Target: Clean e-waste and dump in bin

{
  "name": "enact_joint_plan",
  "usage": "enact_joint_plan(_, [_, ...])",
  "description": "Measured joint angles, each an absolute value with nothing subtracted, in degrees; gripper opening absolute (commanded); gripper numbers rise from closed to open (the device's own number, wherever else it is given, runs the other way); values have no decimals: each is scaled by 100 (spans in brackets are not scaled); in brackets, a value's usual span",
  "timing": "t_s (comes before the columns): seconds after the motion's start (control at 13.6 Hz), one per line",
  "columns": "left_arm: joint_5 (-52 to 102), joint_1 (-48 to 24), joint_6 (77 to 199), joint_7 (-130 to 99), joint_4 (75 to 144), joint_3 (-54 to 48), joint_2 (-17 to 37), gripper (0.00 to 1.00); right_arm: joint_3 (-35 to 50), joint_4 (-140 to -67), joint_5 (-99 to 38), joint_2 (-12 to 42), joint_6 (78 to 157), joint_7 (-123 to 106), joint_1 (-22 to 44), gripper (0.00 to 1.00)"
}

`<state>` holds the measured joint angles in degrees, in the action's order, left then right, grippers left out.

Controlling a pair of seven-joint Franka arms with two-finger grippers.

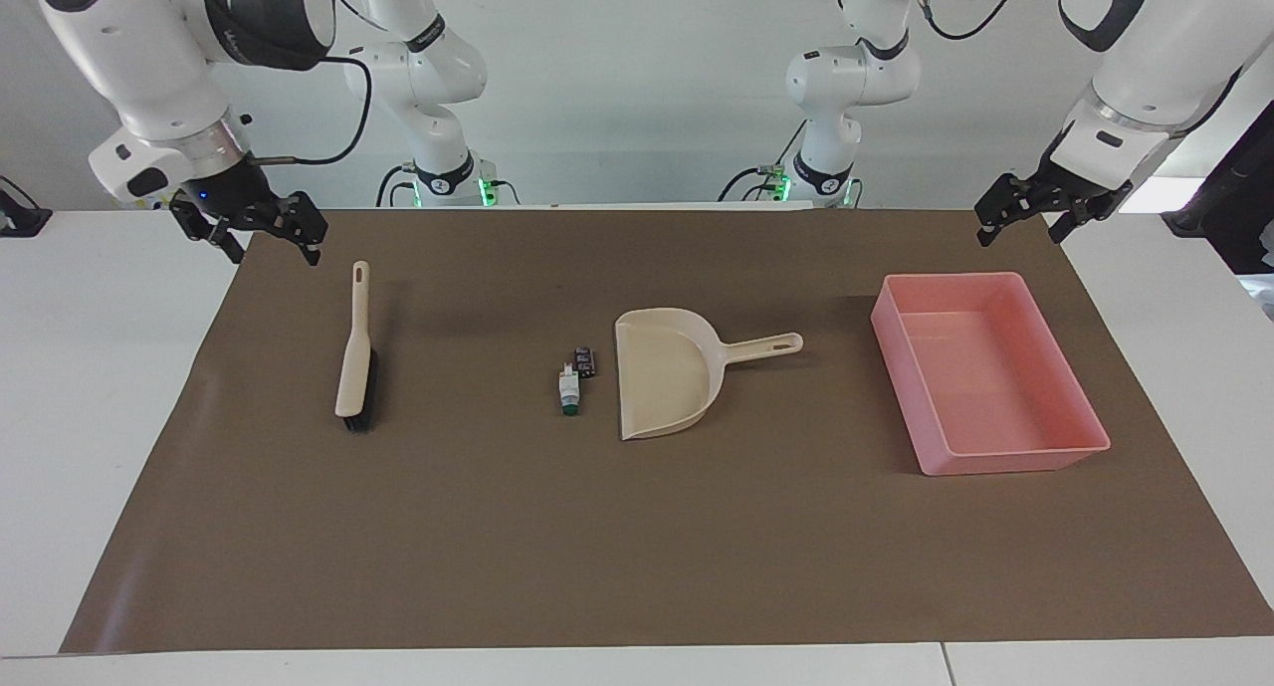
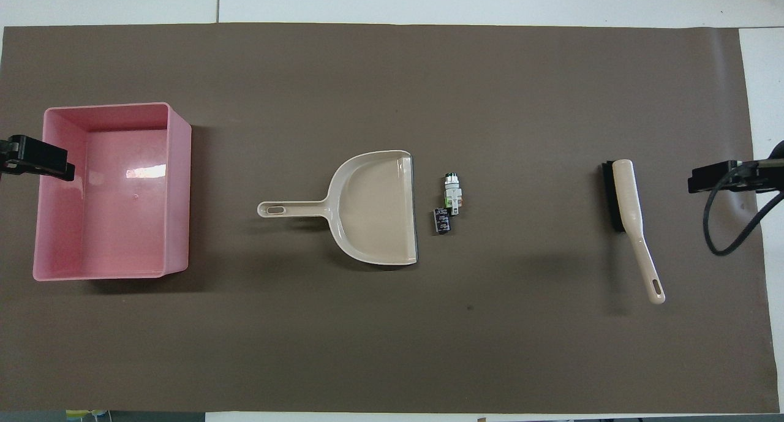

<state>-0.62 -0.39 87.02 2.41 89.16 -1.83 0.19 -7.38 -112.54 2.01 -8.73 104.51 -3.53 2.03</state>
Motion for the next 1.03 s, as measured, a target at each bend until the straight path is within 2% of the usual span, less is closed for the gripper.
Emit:
enact_joint_plan(0.22, [-61, -332, 9192, 1529, 9049, -209, 20, 100, -737, -12805, 201, -1448, 11154, -460, 203, 100])
enact_joint_plan(0.44, [-61, -784, 9465, 3083, 9379, -225, -50, 100, -751, -13653, 201, -1384, 11936, -740, 193, 100])
enact_joint_plan(0.66, [-61, -1210, 9954, 4327, 9942, -233, -215, 100, -763, -14205, 201, -1148, 12552, -753, 142, 100])
enact_joint_plan(0.88, [-74, -1748, 10290, 4823, 10357, -244, -206, 100, -767, -14372, 201, -1082, 12639, -887, -52, 100])
enact_joint_plan(1.03, [-124, -2094, 10469, 4899, 10586, -249, -83, 100, -777, -14450, 201, -1091, 12640, -914, -146, 96])
